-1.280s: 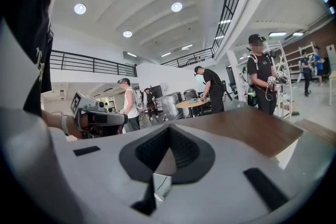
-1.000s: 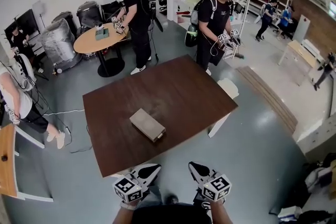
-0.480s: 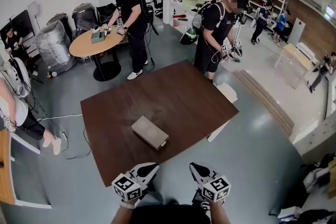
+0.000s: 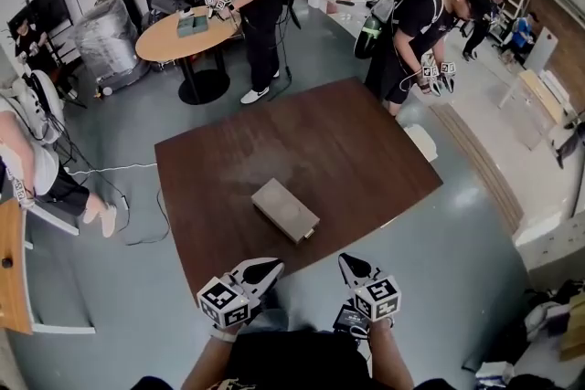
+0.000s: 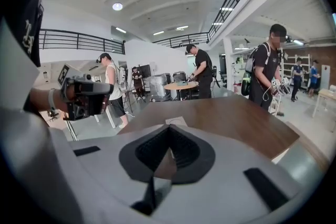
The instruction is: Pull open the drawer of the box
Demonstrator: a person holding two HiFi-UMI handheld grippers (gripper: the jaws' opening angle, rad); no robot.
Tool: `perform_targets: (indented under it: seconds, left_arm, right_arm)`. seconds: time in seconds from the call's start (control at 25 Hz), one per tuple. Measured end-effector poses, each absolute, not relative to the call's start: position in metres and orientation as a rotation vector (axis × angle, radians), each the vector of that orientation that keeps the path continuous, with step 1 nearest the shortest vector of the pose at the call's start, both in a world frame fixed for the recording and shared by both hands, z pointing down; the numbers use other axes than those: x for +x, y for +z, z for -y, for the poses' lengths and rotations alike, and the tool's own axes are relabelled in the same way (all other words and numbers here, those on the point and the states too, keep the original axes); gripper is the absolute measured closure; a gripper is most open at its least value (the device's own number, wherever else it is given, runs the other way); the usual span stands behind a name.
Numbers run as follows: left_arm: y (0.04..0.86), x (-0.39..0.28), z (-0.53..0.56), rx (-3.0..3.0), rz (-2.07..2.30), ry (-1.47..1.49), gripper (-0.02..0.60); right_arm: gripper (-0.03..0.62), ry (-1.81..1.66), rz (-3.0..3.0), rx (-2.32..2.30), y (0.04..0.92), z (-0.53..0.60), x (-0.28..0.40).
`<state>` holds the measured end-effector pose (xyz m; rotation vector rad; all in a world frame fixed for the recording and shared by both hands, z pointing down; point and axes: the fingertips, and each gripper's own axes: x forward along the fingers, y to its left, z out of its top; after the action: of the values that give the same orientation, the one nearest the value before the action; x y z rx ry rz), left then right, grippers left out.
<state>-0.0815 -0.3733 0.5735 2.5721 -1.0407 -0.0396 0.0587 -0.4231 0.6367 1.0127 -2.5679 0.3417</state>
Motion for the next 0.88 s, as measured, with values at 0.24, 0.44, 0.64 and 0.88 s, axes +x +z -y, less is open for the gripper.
perform_targets:
  seconds: [0.24,0.44,0.64,0.88]
  left_arm:
    - [0.591,-0.12,0.394,2.513,1.082,-0.024,0.577]
    - [0.601,-0.142,0.406,2.458,1.114,-0.03,0.577]
    - [0.615,-0.166,0.421,2.422,1.132,-0.029,0.577]
    - [0.629,-0.189,0.435,2.429,1.167,-0.03,0.577]
  right_arm:
    - [0.606,0.308,2.442,0.975,0.682,0.46,0.032]
    - [0.556,0.282,2.305,0.949,0.725,0.479,0.021]
    - [0.506,0.337,2.228,0.87,0.779,0.498,0.007]
    - [0.466,0.376,2.183,0.811,0.843,0.528,-0.001]
